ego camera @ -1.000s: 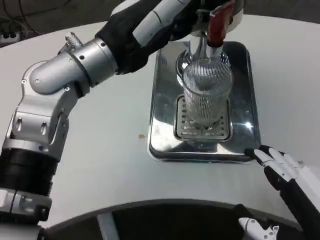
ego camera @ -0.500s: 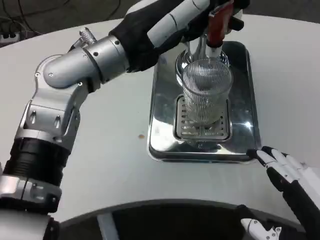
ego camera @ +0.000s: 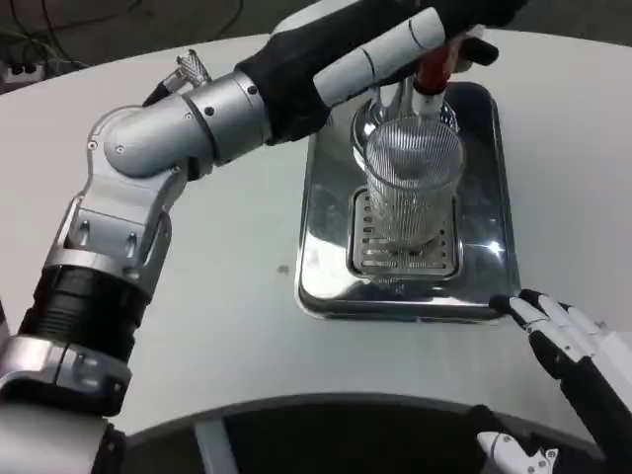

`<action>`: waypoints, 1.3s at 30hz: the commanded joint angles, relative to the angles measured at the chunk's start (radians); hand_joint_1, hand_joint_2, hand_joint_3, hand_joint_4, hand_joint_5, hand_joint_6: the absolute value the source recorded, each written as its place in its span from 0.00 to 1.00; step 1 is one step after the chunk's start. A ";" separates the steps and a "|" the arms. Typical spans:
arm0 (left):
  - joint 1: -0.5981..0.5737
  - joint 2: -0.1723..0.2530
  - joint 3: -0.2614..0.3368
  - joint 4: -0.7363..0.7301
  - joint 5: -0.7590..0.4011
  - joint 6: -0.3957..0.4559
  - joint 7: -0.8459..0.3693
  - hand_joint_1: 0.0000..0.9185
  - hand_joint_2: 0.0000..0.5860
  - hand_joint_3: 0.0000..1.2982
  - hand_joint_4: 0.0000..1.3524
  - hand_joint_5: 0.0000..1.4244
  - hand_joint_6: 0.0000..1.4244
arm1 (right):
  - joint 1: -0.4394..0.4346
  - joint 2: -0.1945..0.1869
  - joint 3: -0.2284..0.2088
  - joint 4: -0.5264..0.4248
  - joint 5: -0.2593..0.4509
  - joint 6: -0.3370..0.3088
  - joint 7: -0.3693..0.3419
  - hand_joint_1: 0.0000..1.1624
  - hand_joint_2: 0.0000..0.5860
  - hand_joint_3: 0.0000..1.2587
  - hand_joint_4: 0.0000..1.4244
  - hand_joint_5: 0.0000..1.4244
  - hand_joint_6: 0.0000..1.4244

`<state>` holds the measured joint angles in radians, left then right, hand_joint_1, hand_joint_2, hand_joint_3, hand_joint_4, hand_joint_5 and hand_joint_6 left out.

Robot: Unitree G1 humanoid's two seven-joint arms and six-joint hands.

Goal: Grasp the cup under the faucet to collect the drink, then remove the cup.

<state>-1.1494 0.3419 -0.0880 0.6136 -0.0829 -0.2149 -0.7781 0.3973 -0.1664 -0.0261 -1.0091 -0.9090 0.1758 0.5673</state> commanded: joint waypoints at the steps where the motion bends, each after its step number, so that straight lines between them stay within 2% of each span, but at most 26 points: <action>1: -0.001 0.018 -0.035 0.017 0.060 -0.064 -0.019 0.00 0.20 0.09 0.03 0.10 0.08 | 0.009 -0.001 -0.001 -0.001 0.009 -0.001 -0.010 0.38 0.68 0.06 0.00 0.00 0.00; 18: -0.026 0.023 -0.086 0.109 0.148 -0.221 -0.026 0.00 0.18 0.06 0.00 0.07 0.05 | -0.011 0.003 0.002 0.000 0.016 0.018 -0.003 0.38 0.67 0.05 0.00 0.00 0.00; 27: -0.030 0.028 -0.098 0.138 0.171 -0.259 -0.024 0.00 0.18 0.05 0.00 0.06 0.03 | -0.015 0.015 0.012 0.001 0.024 0.036 -0.011 0.38 0.67 0.04 0.00 0.00 0.00; 32: -0.030 0.035 -0.107 0.143 0.177 -0.272 -0.022 0.00 0.17 0.05 0.00 0.05 0.03 | -0.023 0.036 0.006 0.012 0.085 0.059 -0.029 0.38 0.65 0.02 0.00 0.00 0.00; 35: -0.028 0.042 -0.114 0.141 0.179 -0.280 -0.022 0.00 0.17 0.05 0.00 0.05 0.03 | -0.042 0.050 -0.005 0.030 0.149 0.083 -0.042 0.37 0.59 0.00 0.00 0.00 0.00; 39: -0.025 0.051 -0.117 0.140 0.177 -0.281 -0.022 0.00 0.17 0.05 0.00 0.05 0.03 | -0.070 0.059 -0.017 0.058 0.248 0.085 -0.084 0.42 0.52 0.00 0.00 0.00 0.00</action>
<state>-1.1958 0.3852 -0.1725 0.7387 0.0529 -0.4912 -0.7669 0.3381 -0.1193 -0.0332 -0.9677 -0.7173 0.2569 0.5180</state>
